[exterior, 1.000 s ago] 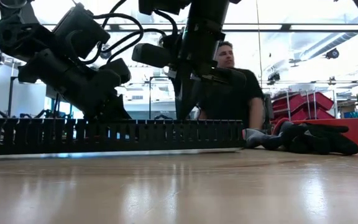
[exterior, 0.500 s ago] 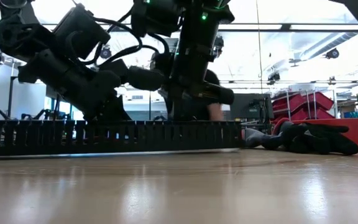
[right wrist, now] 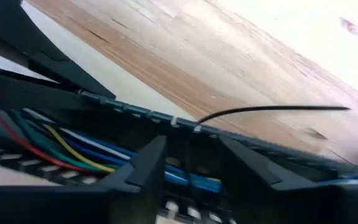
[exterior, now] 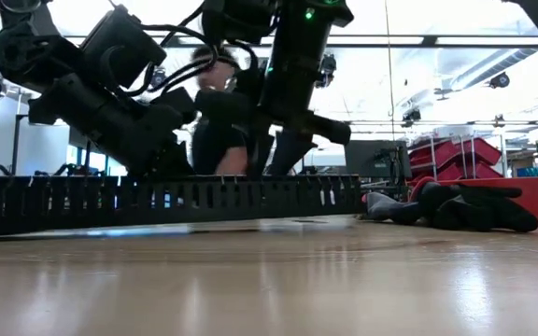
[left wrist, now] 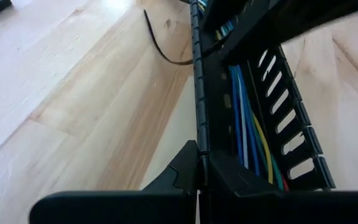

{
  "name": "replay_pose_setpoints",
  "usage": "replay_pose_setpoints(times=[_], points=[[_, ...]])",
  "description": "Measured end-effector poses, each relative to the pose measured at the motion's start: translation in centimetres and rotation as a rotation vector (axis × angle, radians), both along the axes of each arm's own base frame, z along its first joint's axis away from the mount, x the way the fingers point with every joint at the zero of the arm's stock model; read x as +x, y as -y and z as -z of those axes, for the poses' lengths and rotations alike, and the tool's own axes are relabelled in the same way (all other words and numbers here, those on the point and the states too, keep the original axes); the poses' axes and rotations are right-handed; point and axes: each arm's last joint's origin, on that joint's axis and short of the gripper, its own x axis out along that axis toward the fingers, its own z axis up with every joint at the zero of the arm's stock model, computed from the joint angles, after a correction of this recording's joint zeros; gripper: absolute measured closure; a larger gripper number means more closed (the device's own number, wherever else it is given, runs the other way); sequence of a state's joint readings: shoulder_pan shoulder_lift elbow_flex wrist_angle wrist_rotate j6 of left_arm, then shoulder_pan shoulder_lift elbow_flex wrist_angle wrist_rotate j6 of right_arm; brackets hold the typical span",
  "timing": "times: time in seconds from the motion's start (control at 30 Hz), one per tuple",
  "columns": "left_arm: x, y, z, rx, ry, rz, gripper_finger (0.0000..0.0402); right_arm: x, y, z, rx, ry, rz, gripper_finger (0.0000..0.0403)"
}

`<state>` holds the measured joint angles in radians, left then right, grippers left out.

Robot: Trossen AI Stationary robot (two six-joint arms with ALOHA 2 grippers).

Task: Ziptie cables
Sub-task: Put the colored zip-tied cables into the black cable duct

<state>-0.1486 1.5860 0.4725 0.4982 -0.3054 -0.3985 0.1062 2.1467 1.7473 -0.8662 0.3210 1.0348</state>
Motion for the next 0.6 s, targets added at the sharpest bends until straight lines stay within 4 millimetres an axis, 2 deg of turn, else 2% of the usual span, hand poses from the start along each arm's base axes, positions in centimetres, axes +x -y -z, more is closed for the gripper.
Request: replay_pose_setpoints(times=[0.13, 0.27, 0.43, 0.6], points=[[0.0, 0.0, 0.0, -0.002, -0.002, 0.005, 0.0402, -0.5, 0.0, -1.1, 0.006, -0.013, -0.002, 0.0227], [0.0, 0.0, 0.0, -0.002, -0.004, 0.005, 0.0402, -0.9, 0.1, -2.3, -0.001, -0.003, -0.038, 0.0198], [0.0, 0.0, 0.1, 0.0, -0.009, 0.005, 0.0402, -1.4, 0.0, -4.2, -0.018, -0.002, -0.141, 0.0185], [0.0, 0.0, 0.1, 0.004, -0.01, 0.007, 0.0402, -2.7, 1.0, -4.0, 0.029, -0.19, -0.307, 0.0198]])
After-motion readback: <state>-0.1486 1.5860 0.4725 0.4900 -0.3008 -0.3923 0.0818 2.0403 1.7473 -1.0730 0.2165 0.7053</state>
